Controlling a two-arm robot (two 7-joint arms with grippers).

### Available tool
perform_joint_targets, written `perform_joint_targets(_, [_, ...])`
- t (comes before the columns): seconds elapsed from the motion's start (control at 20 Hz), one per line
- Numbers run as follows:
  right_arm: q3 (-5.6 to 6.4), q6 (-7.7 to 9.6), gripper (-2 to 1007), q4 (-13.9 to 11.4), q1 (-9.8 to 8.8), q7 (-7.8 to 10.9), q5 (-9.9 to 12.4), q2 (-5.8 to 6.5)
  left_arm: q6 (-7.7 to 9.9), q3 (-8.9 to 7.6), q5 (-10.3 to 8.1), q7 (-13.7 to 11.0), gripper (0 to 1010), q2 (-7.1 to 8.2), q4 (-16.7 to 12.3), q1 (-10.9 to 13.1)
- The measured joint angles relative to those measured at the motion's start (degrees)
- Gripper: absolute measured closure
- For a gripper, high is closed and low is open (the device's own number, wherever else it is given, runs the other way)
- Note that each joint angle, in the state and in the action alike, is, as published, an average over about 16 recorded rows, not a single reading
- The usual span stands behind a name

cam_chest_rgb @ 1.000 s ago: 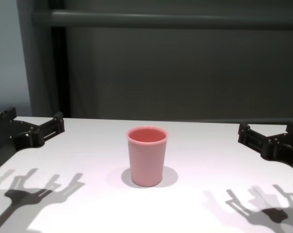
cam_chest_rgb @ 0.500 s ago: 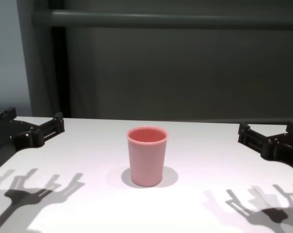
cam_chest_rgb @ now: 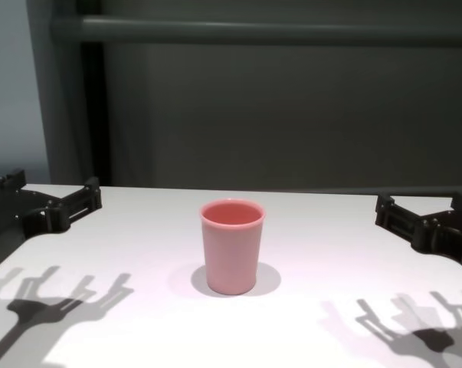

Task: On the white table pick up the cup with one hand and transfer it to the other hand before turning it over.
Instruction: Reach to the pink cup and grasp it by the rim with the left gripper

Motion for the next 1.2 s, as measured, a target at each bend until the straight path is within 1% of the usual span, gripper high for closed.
perform_joint_targets(1.2, [0.00,0.00,3,0.0,0.00,0.00,0.0,0.00,0.00,0.00,0.00,0.0,7,0.00,0.0,0.0])
